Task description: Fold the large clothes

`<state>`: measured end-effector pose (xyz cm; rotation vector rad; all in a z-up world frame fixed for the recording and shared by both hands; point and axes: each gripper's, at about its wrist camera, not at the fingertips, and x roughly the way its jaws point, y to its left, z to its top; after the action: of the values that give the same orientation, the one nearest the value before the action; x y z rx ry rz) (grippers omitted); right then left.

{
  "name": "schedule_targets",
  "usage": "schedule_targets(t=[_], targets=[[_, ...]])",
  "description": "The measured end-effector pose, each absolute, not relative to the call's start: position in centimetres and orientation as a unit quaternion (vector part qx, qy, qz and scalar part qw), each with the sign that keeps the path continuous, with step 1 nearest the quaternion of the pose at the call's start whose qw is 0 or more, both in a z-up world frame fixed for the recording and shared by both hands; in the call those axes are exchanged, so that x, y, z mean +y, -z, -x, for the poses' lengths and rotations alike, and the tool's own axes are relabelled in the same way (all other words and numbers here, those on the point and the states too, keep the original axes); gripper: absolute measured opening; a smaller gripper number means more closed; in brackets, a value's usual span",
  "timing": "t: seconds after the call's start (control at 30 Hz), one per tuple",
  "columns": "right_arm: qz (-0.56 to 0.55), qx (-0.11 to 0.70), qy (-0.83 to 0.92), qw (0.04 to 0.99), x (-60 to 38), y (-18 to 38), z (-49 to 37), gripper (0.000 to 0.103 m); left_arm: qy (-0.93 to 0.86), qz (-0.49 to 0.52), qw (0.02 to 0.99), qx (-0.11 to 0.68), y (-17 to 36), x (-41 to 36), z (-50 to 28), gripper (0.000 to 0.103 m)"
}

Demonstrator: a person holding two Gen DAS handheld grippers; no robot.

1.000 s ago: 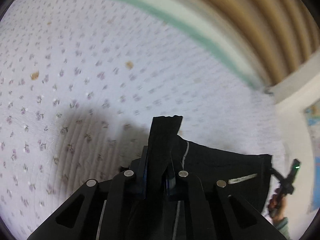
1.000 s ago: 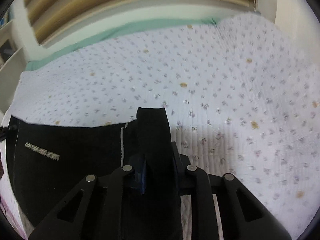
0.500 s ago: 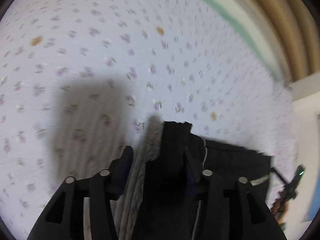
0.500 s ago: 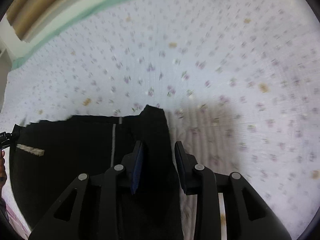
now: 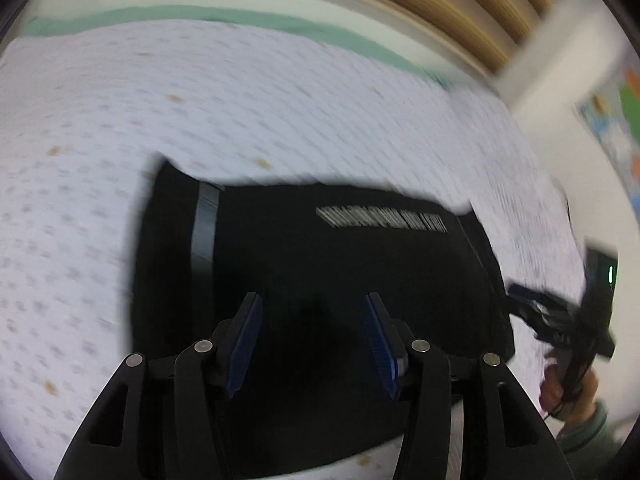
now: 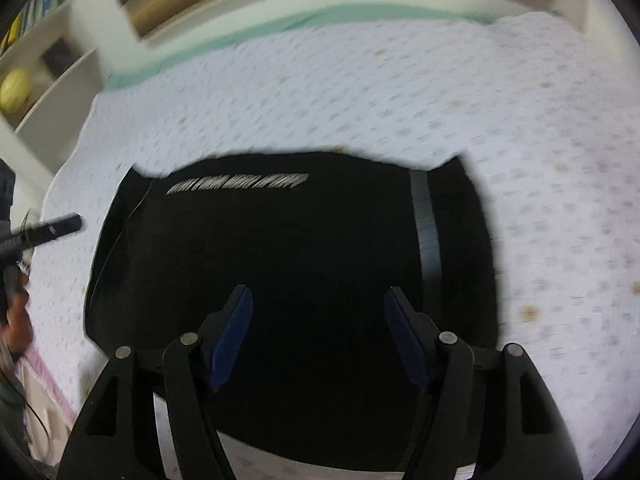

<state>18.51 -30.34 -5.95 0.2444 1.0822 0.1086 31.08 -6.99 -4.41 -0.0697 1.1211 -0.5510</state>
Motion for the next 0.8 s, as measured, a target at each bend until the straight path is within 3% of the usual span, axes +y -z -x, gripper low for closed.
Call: schedule_targets(t=[0.2, 0.37, 0.53, 0.8], targets=[[-0.039, 0.534, -0.020, 0.844, -26.0, 9.9, -19.9, 0.071, 0.256, -0.067, 0.787, 0.557, 10.6, -13.4, -28.3, 0.057], [-0.024, 0.563, -0.011, 0.826, -25.3, 14.2, -20.6, 0.075, 0.233, -0.037, 0.776, 0.585, 14.6, -13.1, -29.9, 0.058], [-0.028, 0.564, -0.014, 0.825, -25.5, 14.5, -20.7, 0.075, 0.240, -0.048, 0.774, 0.584, 13.6, -13.1, -29.6, 0.058], [-0.083, 0.514, -0.046, 0.852, -28.1, 7.9, -25.0, 0.075, 0.291, 0.018, 0.782, 0.551, 7.3, -12.7, -34.4, 0.058]])
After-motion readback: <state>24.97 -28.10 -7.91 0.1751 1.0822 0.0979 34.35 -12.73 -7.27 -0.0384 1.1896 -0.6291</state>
